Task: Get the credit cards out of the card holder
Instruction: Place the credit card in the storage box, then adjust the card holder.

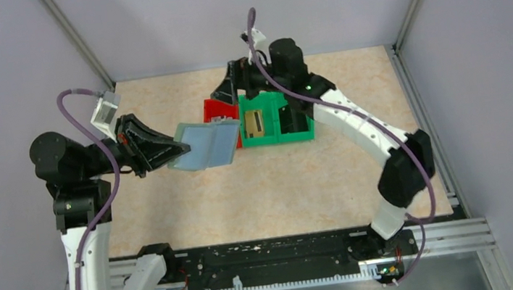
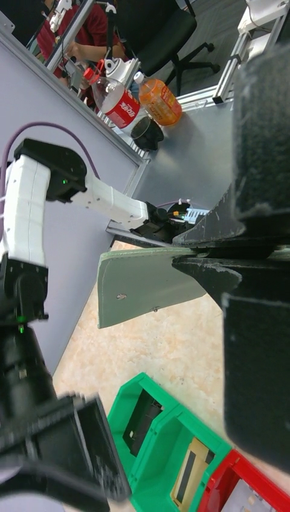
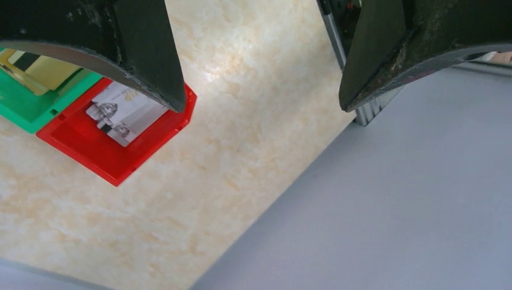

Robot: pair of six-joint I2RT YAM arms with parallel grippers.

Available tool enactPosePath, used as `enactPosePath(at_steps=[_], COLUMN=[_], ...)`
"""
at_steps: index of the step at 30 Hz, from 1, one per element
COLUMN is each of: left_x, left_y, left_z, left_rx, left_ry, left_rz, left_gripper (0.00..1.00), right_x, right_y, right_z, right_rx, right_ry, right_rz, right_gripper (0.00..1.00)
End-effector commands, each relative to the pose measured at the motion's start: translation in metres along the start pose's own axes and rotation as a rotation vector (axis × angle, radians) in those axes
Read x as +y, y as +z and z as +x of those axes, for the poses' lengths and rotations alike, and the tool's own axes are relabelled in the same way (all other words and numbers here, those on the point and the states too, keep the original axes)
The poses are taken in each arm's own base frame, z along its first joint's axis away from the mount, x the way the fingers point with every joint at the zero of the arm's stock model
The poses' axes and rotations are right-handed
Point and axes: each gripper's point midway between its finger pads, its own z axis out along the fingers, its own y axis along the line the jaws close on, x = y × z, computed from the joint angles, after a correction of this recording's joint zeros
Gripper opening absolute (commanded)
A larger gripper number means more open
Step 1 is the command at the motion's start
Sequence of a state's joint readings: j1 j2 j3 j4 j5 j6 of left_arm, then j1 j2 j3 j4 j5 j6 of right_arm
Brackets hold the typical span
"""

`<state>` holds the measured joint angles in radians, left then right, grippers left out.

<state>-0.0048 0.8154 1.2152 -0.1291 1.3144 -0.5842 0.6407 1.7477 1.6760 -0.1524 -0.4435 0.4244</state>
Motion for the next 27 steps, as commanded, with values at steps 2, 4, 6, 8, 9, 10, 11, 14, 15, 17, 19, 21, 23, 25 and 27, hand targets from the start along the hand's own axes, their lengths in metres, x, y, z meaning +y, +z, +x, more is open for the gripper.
enactPosePath(at_steps=[2,4,6,8,9,10,11,14,15,17,19,21,23,25,27], left_x=[-0.007,-0.008,-0.01,-0.011,-0.012,-0.012,-0.012,-0.013,-0.013,-0.014,-0.013,-0.013,-0.013,-0.013,-0.013], left_y=[0.0,0.0,0.0,0.0,0.0,0.0,0.0,0.0,0.0,0.001,0.001,0.001,0.001,0.001,0.001], left_z=[-0.005,-0.007,-0.008,-0.011,-0.011,-0.012,-0.012,-0.014,-0.014,-0.015,-0.015,-0.015,-0.015,-0.015,-0.015], left_rx=[-0.012,-0.017,-0.024,-0.034,-0.036,-0.039,-0.041,-0.045,-0.047,-0.05,-0.051,-0.05,-0.05,-0.05,-0.049], left_ry=[0.048,0.053,0.057,0.076,0.078,0.078,0.076,0.065,0.059,0.055,0.054,0.053,0.055,0.056,0.055], left_rz=[0.023,0.025,0.025,0.024,0.024,0.023,0.022,0.023,0.024,0.027,0.028,0.028,0.028,0.028,0.029], left_gripper=[0.0,0.0,0.0,0.0,0.0,0.0,0.0,0.0,0.0,0.0,0.0,0.0,0.0,0.0,0.0], right_x=[0.059,0.074,0.087,0.098,0.101,0.104,0.107,0.114,0.115,0.121,0.132,0.145,0.155,0.163,0.168], right_y=[-0.048,-0.067,-0.086,-0.103,-0.11,-0.116,-0.122,-0.137,-0.14,-0.147,-0.155,-0.163,-0.17,-0.174,-0.17], right_z=[-0.001,0.004,0.013,0.019,0.022,0.026,0.029,0.038,0.041,0.043,0.043,0.042,0.041,0.039,0.038], right_rx=[-0.096,-0.134,-0.169,-0.204,-0.219,-0.231,-0.243,-0.295,-0.305,-0.331,-0.35,-0.362,-0.376,-0.387,-0.385], right_ry=[-0.013,0.006,0.037,0.058,0.07,0.087,0.106,0.143,0.159,0.193,0.204,0.19,0.175,0.159,0.163], right_rz=[-0.221,-0.289,-0.36,-0.417,-0.436,-0.455,-0.481,-0.553,-0.574,-0.627,-0.701,-0.78,-0.836,-0.871,-0.878], right_gripper=[0.99,0.99,0.99,0.99,0.99,0.98,0.98,0.94,0.91,0.86,0.81,0.81,0.8,0.8,0.78])
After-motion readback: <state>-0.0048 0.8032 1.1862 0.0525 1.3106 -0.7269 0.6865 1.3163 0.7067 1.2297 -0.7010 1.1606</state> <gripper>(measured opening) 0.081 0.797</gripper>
